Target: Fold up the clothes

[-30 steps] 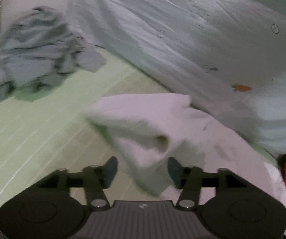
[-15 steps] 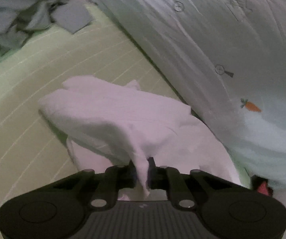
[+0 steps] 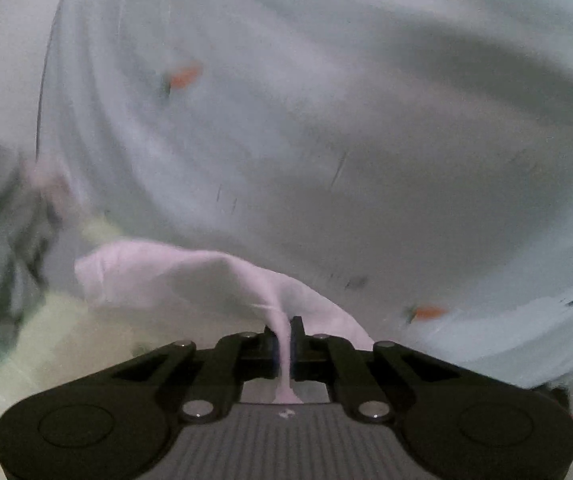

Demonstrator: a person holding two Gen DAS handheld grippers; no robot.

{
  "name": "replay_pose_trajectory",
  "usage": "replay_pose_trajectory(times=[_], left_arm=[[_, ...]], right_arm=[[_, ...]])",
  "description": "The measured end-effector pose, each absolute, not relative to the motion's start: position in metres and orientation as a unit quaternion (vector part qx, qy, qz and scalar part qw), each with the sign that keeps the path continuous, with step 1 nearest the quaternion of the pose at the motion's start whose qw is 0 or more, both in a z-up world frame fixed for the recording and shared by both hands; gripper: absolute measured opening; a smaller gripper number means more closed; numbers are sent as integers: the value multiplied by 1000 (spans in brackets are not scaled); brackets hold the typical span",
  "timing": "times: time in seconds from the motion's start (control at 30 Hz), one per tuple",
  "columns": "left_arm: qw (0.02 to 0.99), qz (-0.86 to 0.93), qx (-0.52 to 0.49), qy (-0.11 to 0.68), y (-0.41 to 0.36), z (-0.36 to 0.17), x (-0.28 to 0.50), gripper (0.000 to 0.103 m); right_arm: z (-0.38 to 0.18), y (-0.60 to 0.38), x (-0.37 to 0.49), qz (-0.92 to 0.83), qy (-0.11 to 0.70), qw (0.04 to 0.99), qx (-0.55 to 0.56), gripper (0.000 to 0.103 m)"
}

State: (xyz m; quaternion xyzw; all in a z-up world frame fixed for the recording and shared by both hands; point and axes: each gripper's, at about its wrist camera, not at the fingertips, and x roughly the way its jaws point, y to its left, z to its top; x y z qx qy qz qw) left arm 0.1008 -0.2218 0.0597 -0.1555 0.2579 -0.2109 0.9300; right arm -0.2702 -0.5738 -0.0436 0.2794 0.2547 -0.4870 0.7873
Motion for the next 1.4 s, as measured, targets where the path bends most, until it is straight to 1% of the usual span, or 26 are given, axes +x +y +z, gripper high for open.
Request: replay_pose_trajectory(times=[0.07,0.13,0.2,0.27,0.37,0.4,0.47,0.5,0.53,0.57,0.6,0.63,0.67,0.7,0.8,0.9,0.93,0.97,1.13,1.23,1.37,1.4], left_arm=[[934,-214,-166,232,-203,72,69,4],[938,-191,-161,241,-187,66,40,4],[936,-155,-142,281,-171,40,14,4],[920,-111,-129,352,-156,1,-4,4],[878,-60,-165,446,-133,-52,-24,5],[866,-46,-179,465,-125,-64,-30,5],[851,-28,-210,481,-112,-74,-39,8],[848,-25,-224,479,-106,-74,-40,10],[848,-24,-233,476,-101,-72,-41,16],[849,-22,-236,472,-99,-70,-41,26],[854,-19,-230,467,-99,-68,-41,32],[859,-13,-223,460,-100,-65,-40,43],[863,-9,-220,454,-98,-63,-40,49],[865,-8,-222,450,-93,-63,-39,51],[867,-1,-229,443,-76,-62,-35,53],[871,18,-216,441,-64,-61,-21,66],[869,25,-210,446,-61,-63,-13,75],[867,29,-205,453,-58,-64,-6,78],[861,-10,-177,476,-61,-74,29,78],[866,-68,-126,479,-81,-72,47,78],[858,-182,-46,478,-129,-69,65,86],[854,-207,-25,477,-141,-72,68,86]], right_arm=[[-36,-563,-274,-487,252,795,261,6],[-37,-554,-277,-487,263,797,243,6],[-47,-549,-281,-485,283,792,237,6],[-63,-546,-284,-482,308,784,239,6],[-79,-544,-290,-469,327,776,268,7],[-82,-543,-292,-466,330,774,273,7],[-81,-542,-295,-463,335,776,268,10],[-81,-545,-294,-462,335,775,272,15],[-81,-548,-293,-461,334,774,277,27],[-82,-551,-294,-460,328,772,292,35],[-82,-553,-295,-459,322,769,306,46],[-83,-549,-298,-460,313,766,323,54],[-84,-550,-300,-462,305,759,343,58],[-86,-548,-300,-463,302,753,356,63],[-89,-542,-296,-465,301,745,372,64],[-92,-533,-293,-470,303,741,373,68],[-93,-531,-292,-472,303,739,374,71],[-94,-529,-292,-475,300,735,380,72],[-101,-518,-286,-485,293,720,402,74],[-102,-509,-280,-493,294,715,399,75],[-103,-498,-269,-506,295,707,397,77],[-103,-495,-267,-508,296,705,396,78]])
